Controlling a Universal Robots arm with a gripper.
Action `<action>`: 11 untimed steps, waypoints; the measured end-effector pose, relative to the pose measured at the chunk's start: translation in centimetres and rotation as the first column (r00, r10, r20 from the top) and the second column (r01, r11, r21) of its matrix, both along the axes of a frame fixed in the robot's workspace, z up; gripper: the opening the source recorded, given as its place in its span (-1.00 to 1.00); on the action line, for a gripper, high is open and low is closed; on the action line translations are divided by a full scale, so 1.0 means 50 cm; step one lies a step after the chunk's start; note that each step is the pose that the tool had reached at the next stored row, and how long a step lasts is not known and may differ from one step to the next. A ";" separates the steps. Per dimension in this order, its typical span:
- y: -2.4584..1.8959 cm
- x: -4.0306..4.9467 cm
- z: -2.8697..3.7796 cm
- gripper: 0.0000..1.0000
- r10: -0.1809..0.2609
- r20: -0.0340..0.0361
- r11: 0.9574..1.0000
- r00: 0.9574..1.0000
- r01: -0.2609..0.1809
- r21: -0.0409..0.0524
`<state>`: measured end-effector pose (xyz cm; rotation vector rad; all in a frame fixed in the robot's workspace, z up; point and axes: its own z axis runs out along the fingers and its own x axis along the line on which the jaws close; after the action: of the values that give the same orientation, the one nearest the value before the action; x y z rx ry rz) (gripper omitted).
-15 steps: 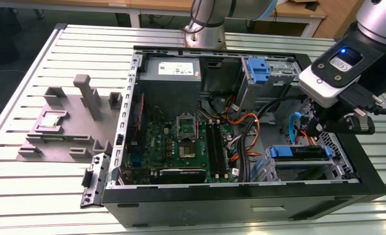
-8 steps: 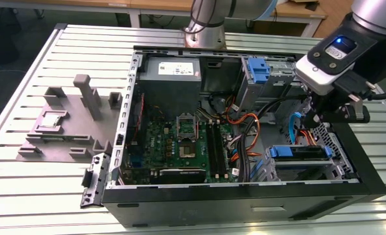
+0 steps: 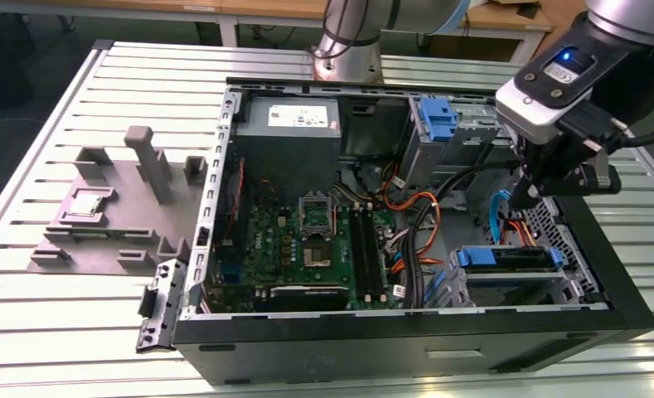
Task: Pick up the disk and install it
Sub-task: 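Insert the second disk wire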
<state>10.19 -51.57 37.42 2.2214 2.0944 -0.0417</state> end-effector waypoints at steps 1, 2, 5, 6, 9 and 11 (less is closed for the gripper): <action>0.0023 0.000 0.000 -0.80 0.000 0.000 1.000 1.000 0.000 -0.002; 0.0044 0.000 0.000 -0.80 0.000 0.000 1.000 1.000 0.000 -0.003; 0.0120 0.002 0.000 -0.80 0.000 -0.001 1.000 1.000 0.000 -0.006; 0.0147 0.003 0.000 -0.80 0.000 -0.002 1.000 1.000 0.000 -0.007; 0.0192 0.004 0.000 -0.80 -0.004 -0.003 1.000 1.000 0.004 -0.007; 0.0227 0.004 0.000 -0.80 -0.006 -0.003 1.000 1.000 0.006 -0.008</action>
<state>10.38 -50.44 37.43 2.2247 2.0855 -0.0531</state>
